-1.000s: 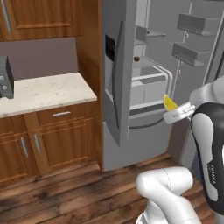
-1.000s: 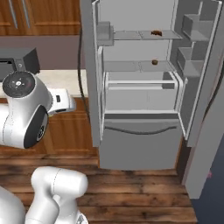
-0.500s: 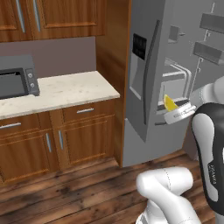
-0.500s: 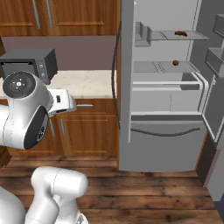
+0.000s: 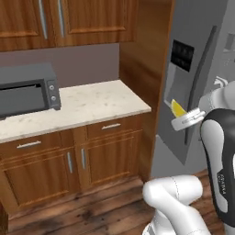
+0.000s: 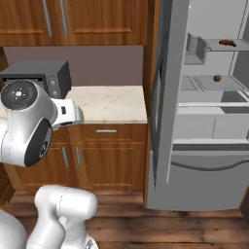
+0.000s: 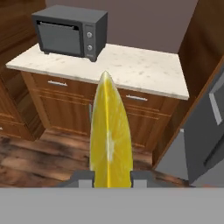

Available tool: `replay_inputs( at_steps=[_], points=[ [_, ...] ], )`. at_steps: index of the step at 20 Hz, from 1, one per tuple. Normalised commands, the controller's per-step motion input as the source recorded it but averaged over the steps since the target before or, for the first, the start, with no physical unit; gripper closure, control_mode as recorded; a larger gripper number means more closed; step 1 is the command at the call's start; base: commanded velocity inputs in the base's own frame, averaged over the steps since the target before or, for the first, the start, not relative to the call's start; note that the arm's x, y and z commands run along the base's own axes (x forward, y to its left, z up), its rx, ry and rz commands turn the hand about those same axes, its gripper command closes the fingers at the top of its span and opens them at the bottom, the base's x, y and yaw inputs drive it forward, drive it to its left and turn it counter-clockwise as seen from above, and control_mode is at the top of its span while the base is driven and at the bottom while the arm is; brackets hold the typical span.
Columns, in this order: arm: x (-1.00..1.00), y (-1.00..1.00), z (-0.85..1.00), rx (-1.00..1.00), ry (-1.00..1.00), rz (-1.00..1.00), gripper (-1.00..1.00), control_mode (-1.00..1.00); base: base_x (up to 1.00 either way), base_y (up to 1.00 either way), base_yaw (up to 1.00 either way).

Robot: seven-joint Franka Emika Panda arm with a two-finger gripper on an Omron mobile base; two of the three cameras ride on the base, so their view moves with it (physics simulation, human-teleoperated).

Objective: Open the fridge, remove the apple, lemon wedge, and chicken drumstick, and place them on any counter.

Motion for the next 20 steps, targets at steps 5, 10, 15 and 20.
replay_inputs(
  at_steps=[5, 10, 15, 20],
  points=[
    [0.0, 0.0, 0.0, 0.0, 0.0, 0.0, 1.0, 1.0, 1.0, 0.38, 0.0],
    [0.0, 0.0, 0.0, 0.0, 0.0, 0.0, 1.0, 1.0, 0.97, 0.42, 0.0],
    [0.0, 0.0, 0.0, 0.0, 0.0, 0.0, 1.0, 1.0, 0.84, 0.5, 0.0],
    [0.0, 0.0, 0.0, 0.0, 0.0, 0.0, 1.0, 1.0, 0.5, 0.36, 0.0]
  ],
)
